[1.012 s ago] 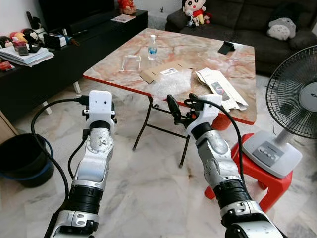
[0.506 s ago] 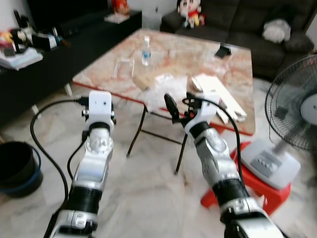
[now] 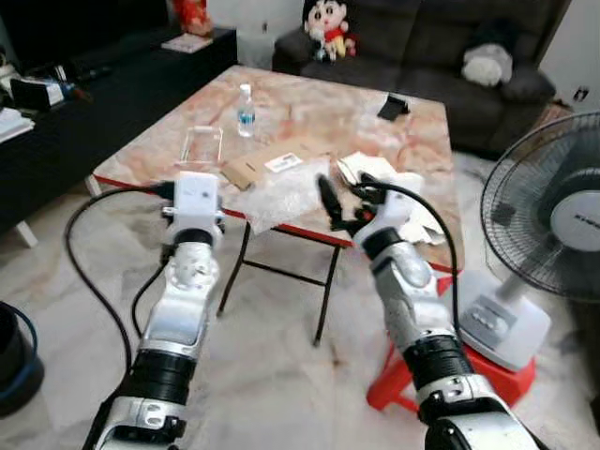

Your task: Picking trash to rubbish bin

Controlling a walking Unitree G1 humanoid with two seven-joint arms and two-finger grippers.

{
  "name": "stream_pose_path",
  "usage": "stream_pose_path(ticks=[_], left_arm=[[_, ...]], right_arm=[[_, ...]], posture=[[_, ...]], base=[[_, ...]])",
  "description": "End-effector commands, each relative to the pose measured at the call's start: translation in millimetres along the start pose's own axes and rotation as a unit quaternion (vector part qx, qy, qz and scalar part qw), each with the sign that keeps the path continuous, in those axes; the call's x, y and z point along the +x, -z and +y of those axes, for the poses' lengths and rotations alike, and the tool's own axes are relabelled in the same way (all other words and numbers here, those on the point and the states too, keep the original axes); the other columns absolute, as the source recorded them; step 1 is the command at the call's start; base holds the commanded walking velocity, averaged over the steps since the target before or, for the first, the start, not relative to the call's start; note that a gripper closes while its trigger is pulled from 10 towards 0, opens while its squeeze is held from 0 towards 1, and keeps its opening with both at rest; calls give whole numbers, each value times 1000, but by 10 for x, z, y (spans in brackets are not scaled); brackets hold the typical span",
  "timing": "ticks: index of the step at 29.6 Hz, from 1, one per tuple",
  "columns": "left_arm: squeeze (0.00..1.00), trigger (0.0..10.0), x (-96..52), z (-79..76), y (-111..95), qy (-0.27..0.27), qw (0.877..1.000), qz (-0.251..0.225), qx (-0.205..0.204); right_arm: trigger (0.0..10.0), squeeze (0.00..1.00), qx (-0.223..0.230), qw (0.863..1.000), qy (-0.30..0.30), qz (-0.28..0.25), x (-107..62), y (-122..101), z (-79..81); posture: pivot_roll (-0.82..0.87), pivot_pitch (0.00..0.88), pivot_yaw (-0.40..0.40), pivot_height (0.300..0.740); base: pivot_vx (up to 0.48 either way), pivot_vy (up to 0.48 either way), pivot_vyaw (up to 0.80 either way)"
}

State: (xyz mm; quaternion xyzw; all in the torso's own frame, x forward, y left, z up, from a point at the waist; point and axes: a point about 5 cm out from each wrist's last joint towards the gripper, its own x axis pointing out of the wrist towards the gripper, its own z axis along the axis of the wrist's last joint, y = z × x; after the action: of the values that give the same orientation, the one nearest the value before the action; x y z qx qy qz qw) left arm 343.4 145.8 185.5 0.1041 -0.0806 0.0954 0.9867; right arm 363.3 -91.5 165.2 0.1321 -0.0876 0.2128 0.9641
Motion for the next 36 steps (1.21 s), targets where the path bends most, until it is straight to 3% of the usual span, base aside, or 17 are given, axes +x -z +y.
stream_pose_path(ticks=[1, 8, 20, 36], left_arm=[[0, 10000, -15, -84, -44, 12, 1000, -10, 3], [0, 10000, -4, -94, -43, 18, 1000, -11, 9], [0, 10000, -26, -86, -58, 21, 999, -18, 17], [0, 10000, -28, -96, -87, 15, 999, -24, 16]], right_arm=[[10000, 0, -15, 1000, 16, 0, -42, -26, -114], [10000, 0, -46, 999, 2, -10, -41, -34, -49], [10000, 0, -3, 1000, 7, -15, -24, 1, -17], [10000, 0, -14, 1000, 9, -11, -17, -37, -81]], posture=[[36, 0, -75, 740], [39, 0, -50, 740], [82, 0, -48, 740], [40, 0, -88, 740]], base=[[394, 0, 0], [395, 0, 63], [397, 0, 110], [397, 0, 0]])
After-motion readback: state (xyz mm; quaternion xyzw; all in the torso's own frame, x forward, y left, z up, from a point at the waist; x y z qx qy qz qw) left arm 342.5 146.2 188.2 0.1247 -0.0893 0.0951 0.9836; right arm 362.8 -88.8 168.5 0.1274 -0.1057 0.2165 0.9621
